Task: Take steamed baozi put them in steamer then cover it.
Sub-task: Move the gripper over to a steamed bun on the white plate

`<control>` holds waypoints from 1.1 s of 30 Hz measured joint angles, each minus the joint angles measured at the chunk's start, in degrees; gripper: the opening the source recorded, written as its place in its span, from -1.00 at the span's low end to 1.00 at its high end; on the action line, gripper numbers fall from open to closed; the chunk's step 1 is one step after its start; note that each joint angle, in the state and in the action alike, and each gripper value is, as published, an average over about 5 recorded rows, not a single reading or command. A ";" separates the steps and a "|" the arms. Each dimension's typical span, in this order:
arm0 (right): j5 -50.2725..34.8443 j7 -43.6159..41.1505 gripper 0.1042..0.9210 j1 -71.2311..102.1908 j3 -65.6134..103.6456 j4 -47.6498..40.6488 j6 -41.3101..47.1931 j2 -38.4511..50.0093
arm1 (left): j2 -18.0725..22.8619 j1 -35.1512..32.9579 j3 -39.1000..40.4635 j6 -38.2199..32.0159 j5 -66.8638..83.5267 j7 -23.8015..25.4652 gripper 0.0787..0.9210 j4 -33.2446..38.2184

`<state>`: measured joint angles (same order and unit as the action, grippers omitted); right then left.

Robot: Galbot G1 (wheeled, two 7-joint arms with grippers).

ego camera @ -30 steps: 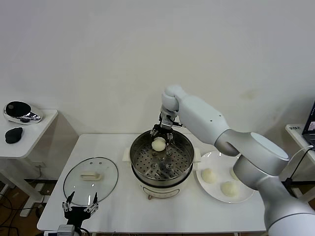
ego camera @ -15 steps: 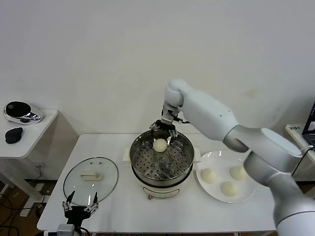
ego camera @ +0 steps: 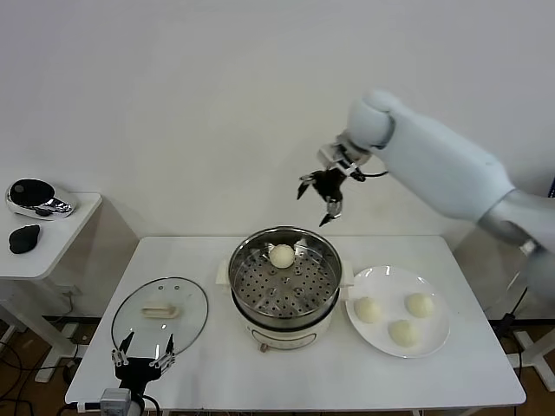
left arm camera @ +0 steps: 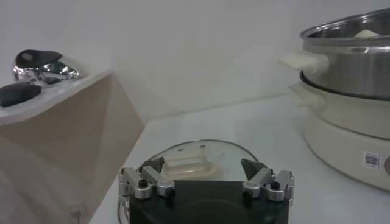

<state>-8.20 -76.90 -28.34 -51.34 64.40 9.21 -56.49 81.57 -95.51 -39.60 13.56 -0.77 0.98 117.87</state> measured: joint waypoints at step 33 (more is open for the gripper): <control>11.57 3.24 0.76 21.66 5.19 9.82 23.49 10.69 | 0.31 -1.15 -0.22 1.25 -0.04 0.16 0.77 1.70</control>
<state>3.37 -73.66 -6.67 -46.15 74.23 32.70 -45.80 81.88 -96.66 -39.82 14.81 -0.81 1.14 119.58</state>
